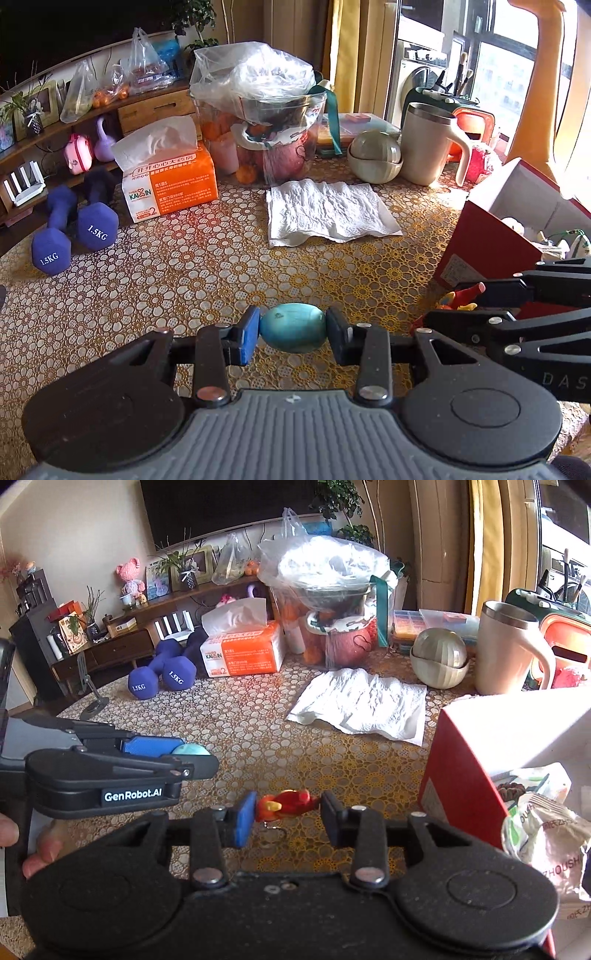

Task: Organize objects
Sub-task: 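Carry the teal keychain and red plush over the shoebox and lower them inside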

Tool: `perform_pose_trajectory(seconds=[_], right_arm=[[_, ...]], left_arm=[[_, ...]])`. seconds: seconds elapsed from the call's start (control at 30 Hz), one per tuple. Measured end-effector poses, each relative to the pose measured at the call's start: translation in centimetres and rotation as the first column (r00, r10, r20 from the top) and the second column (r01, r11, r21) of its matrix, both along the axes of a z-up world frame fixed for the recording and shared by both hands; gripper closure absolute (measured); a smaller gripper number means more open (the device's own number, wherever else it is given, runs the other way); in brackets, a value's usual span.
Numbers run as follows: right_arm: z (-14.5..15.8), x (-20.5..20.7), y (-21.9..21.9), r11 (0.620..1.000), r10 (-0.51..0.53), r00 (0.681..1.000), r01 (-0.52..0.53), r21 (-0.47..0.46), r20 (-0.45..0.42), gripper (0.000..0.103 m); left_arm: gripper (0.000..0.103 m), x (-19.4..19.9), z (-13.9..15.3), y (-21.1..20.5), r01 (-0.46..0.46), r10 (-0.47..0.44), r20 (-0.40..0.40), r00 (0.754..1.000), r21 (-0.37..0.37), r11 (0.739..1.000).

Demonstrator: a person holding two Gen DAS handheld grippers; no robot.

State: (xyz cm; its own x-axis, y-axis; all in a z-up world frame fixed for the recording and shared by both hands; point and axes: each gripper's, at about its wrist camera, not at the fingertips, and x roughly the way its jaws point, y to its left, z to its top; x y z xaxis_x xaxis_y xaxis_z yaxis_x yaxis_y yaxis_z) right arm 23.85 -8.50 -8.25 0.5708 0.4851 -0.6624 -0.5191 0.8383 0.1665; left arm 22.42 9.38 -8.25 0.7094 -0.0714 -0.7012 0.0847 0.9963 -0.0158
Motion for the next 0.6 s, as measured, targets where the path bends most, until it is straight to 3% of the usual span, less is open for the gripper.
perform_pose_trajectory(seconds=[0.6], right_arm=[[8.8,-4.6,-7.5,0.999,-0.017,0.994,0.013,0.04,0.106,0.066]], left_arm=[[0.065,-5.8,7.8,-8.7,0.177,-0.179,0.034,0.983,0.045,0.983]])
